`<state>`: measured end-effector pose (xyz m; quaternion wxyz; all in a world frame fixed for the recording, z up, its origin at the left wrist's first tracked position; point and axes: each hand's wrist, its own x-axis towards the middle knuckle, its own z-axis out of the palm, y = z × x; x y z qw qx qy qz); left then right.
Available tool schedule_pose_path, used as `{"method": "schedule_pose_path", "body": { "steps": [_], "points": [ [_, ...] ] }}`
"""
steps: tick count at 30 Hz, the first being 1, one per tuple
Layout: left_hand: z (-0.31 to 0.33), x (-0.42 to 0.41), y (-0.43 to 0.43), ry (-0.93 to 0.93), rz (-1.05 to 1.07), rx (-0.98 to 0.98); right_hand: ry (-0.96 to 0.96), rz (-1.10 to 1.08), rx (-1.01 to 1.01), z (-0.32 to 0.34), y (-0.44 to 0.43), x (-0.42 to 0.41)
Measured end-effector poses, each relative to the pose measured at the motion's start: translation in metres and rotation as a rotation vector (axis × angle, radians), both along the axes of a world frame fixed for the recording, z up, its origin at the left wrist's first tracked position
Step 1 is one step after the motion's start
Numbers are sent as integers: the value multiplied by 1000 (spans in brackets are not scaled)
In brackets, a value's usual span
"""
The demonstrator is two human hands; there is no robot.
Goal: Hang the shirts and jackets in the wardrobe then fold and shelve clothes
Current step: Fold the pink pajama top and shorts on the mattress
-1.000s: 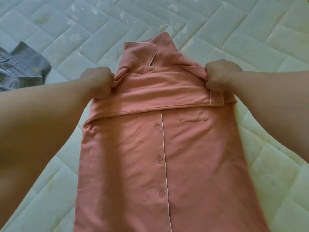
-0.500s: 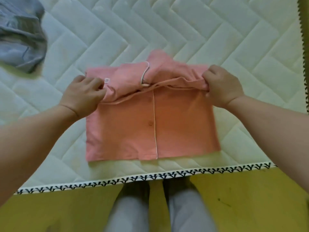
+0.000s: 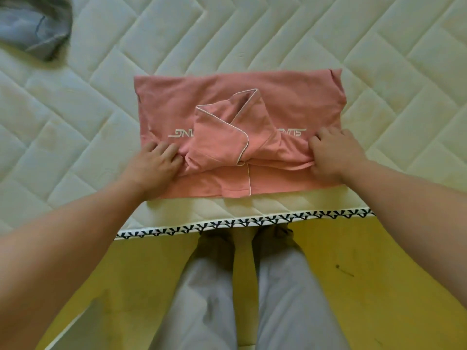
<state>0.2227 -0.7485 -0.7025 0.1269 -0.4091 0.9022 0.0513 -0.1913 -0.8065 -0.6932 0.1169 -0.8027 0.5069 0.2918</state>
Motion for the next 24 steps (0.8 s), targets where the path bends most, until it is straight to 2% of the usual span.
{"method": "schedule_pose_path", "body": {
  "steps": [3, 5, 7, 9, 12, 15, 19, 22, 24],
  "points": [
    [2, 1, 10, -28, 18, 44, -75, -81, -49, 1, 15, 15],
    [1, 2, 18, -70, 25, 164, -131, -138, 6, 1, 27, 22],
    [3, 2, 24, -102, 121, 290, -164, -227, 67, 2, 34, 25],
    [6, 0, 23, 30, 351, 292, -245, -340, 53, 2, 31, 27],
    [4, -6, -2, 268, 893, 191, -409, -573, -81, 2, 8, 26],
    [-2, -7, -45, 347, 1315, 174, -439, -823, -242, -1, -30, 19],
    [-10, -7, -90, 494, 1624, 264, -445, -1160, -228, -6, -79, 9],
    [-13, -6, -114, 589, 1785, 312, -506, -1270, -181, -11, -102, 5],
    [-13, -5, -128, 583, 1893, 377, -553, -1330, -185, -11, -111, 7]
  ]
}}
